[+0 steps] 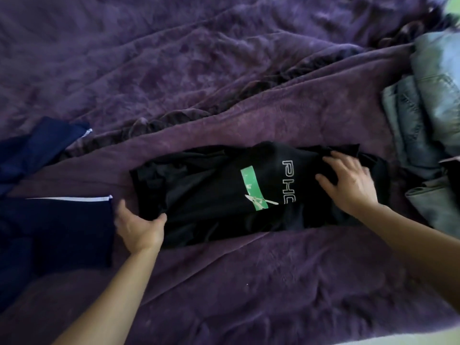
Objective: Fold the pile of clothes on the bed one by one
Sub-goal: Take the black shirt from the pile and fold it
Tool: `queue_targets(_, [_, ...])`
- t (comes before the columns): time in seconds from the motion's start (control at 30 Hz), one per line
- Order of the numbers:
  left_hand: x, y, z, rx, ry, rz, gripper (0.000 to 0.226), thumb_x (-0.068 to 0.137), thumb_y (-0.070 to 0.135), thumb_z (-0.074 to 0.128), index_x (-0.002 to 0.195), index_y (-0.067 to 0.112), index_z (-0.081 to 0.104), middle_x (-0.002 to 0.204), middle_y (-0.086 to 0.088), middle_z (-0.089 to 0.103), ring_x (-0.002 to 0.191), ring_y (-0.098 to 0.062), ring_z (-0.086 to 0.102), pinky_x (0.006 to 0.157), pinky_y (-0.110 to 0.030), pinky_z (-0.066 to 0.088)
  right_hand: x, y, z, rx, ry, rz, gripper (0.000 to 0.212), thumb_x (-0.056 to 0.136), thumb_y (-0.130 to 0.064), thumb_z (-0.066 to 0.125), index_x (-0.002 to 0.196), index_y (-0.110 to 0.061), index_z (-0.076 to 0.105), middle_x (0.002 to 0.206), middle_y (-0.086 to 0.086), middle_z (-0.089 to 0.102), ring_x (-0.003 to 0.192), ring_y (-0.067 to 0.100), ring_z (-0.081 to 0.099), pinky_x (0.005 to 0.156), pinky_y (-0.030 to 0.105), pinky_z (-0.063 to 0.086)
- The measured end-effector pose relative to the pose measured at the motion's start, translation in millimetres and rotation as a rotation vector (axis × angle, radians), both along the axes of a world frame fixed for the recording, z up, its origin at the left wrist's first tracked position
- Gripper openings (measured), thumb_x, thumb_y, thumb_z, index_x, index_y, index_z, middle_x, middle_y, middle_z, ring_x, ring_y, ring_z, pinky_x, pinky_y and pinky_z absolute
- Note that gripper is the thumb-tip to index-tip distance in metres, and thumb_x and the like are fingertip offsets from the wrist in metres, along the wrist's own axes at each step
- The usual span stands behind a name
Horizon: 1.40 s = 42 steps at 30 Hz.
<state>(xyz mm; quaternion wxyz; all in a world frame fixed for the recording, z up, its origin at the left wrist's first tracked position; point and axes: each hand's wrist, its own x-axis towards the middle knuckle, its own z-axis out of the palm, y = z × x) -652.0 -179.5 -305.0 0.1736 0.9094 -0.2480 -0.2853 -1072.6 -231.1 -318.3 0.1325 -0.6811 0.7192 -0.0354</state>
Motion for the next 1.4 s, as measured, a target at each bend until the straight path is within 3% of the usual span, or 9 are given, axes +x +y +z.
queue_targets(0.17, [-54.6, -4.3, -3.0, -0.395, -0.454, -1.075, 0.054, 0.073, 0.007, 0.062, 0.126, 0.017, 0.059, 0.144, -0.019, 0.041, 0.130, -0.041, 0.039, 0.103, -0.050, 0.035, -50.3, -7.3, 6.8, 0.207, -0.140, -0.640, 0.087, 0.070, -0.063, 0.071, 0.140, -0.026, 0.036, 0.143, 0.008, 0.045, 0.126, 0.033, 0.046, 0.100, 0.049, 0.040])
queue_targets(0.27, [-98.3, -6.3, -13.6, 0.047, -0.210, -1.436, 0.057, 0.088, 0.017, 0.054, 0.143, 0.028, 0.041, 0.155, -0.011, 0.024, 0.139, -0.031, 0.026, 0.107, -0.044, 0.032, -63.5, 1.4, 8.6, 0.345, -0.416, -0.790, 0.065, 0.068, -0.052, 0.080, 0.121, -0.021, 0.058, 0.116, 0.007, 0.066, 0.090, 0.022, 0.064, 0.078, 0.031, 0.052])
queue_targets(0.53, [-165.5, -53.0, -10.9, -0.145, 0.004, -1.456, 0.067, 0.085, 0.004, 0.053, 0.145, 0.030, 0.036, 0.156, -0.008, 0.019, 0.133, -0.032, 0.033, 0.103, -0.044, 0.040, -42.4, 3.0, 79.6, 0.176, -0.732, -0.521, 0.015, 0.078, -0.023, 0.078, 0.088, -0.022, 0.067, 0.076, -0.010, 0.072, 0.062, -0.001, 0.066, 0.051, 0.013, 0.049])
queue_targets(0.63, [-178.6, -90.6, -13.0, 0.123, 0.372, -1.147, 0.057, 0.092, 0.002, 0.043, 0.145, 0.025, 0.039, 0.156, -0.011, 0.022, 0.140, -0.030, 0.030, 0.110, -0.029, 0.030, -7.7, 0.1, 108.3, 0.182, -0.839, -0.339, 0.018, 0.079, -0.017, 0.077, 0.090, -0.022, 0.063, 0.080, -0.010, 0.069, 0.072, 0.002, 0.064, 0.063, 0.019, 0.051])
queue_targets(0.73, [-164.5, -112.7, -7.1, 0.029, 0.678, -0.657, 0.041, 0.093, -0.002, 0.039, 0.127, 0.008, 0.060, 0.106, -0.010, 0.064, 0.091, -0.023, 0.062, 0.069, -0.025, 0.045, 39.4, -10.5, 108.1, 0.202, -0.759, -0.202, 0.029, 0.077, -0.021, 0.078, 0.099, -0.016, 0.060, 0.088, -0.007, 0.068, 0.081, 0.008, 0.062, 0.072, 0.025, 0.050])
queue_targets(0.93, [-55.4, -81.8, -1.3, -0.094, 0.389, -0.204, 0.029, 0.091, 0.000, 0.040, 0.101, 0.011, 0.065, 0.095, -0.012, 0.068, 0.069, -0.018, 0.061, 0.059, -0.028, 0.046, 150.8, -18.3, 47.8, 0.775, -0.802, -0.151, 0.077, 0.081, -0.026, 0.076, 0.144, -0.017, 0.033, 0.111, 0.010, 0.060, 0.087, 0.021, 0.065, 0.069, 0.042, 0.060])
queue_targets(1.0, [-39.0, -63.3, 2.7, -0.090, 0.191, -0.309, 0.025, 0.090, 0.002, 0.045, 0.097, 0.014, 0.066, 0.099, -0.014, 0.068, 0.078, -0.023, 0.064, 0.070, -0.030, 0.048, 159.7, -14.8, 31.9, 0.828, -0.826, -0.144, 0.067, 0.086, -0.021, 0.071, 0.143, -0.012, 0.037, 0.109, 0.014, 0.064, 0.087, 0.025, 0.065, 0.074, 0.044, 0.059])
queue_targets(1.2, [-106.2, -13.7, 5.7, -0.441, -0.230, -1.116, 0.035, 0.085, 0.023, 0.054, 0.116, 0.012, 0.065, 0.130, -0.016, 0.054, 0.115, -0.035, 0.052, 0.094, -0.042, 0.043, 95.2, -11.3, 22.3, -0.301, -0.219, 0.212, 0.032, 0.090, -0.021, 0.053, 0.120, -0.018, 0.064, 0.122, 0.004, 0.063, 0.112, 0.026, 0.057, 0.083, 0.038, 0.050])
queue_targets(1.4, [-114.2, 1.0, -54.2, 0.141, -0.321, -1.382, 0.076, 0.089, 0.066, 0.037, 0.151, 0.038, 0.002, 0.159, -0.007, -0.017, 0.146, -0.032, -0.015, 0.117, -0.054, 0.006, 89.9, -34.0, -31.3, 0.163, 0.140, 0.546, 0.063, 0.095, -0.058, 0.032, 0.152, -0.035, 0.018, 0.162, 0.006, 0.006, 0.149, 0.026, 0.002, 0.115, 0.055, 0.013])
